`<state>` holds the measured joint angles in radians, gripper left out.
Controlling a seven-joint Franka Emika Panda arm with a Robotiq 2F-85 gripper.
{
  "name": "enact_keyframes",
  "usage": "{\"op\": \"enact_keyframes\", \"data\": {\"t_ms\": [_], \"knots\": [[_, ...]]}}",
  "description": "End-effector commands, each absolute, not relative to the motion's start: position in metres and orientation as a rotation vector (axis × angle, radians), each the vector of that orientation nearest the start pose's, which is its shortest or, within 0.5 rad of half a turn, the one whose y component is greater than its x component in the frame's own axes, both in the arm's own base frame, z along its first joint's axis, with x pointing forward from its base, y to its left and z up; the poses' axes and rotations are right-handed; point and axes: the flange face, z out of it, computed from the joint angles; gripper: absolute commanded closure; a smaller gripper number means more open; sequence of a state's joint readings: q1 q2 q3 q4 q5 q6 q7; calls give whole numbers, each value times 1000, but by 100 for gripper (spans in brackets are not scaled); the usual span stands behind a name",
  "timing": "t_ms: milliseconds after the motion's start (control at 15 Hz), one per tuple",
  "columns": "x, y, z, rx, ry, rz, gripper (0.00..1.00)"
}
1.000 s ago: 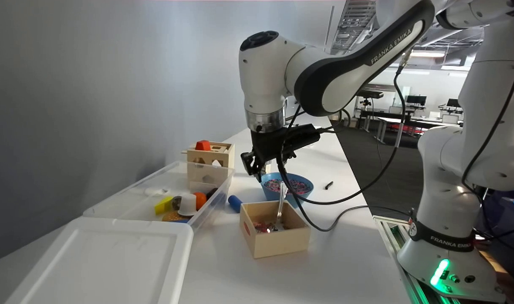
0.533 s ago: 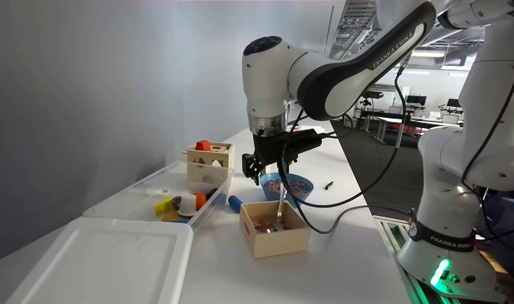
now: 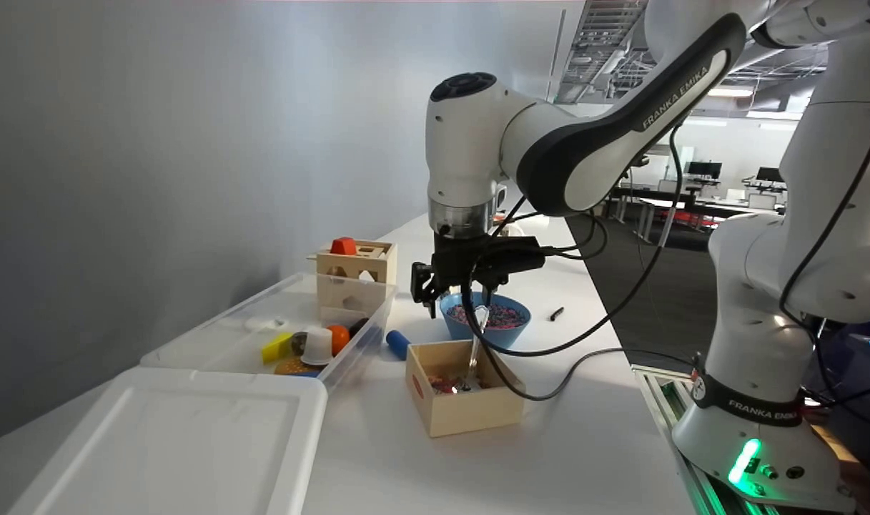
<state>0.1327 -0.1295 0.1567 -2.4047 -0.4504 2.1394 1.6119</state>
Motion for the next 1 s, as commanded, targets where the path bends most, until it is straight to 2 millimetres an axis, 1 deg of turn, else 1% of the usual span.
{"op": "enact_keyframes", "data": {"t_ms": [0,267,333,533,933], "knots": [[443,114,349,-2847,1911,-381,0],[438,104,348,-2618,2159,-479,0],[445,109,347,-2731,2074,-434,0],[443,107,345,-2665,2146,-444,0],[444,106,345,-2653,2158,-447,0]]}}
